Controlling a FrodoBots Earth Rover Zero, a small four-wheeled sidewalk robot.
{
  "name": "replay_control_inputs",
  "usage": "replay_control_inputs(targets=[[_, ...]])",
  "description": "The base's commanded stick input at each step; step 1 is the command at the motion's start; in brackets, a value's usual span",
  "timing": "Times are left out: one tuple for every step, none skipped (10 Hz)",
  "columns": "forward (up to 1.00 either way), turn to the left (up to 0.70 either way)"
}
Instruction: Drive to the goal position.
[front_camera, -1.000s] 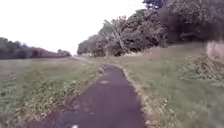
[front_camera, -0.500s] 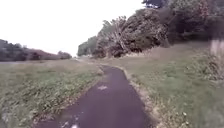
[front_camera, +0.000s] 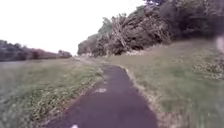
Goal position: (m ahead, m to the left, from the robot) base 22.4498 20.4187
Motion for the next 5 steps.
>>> replay_control_inputs(targets=[[0.84,0.0],[0.84,0.0],[0.84,-0.09],[0.84,-0.28],[0.84,-0.32]])
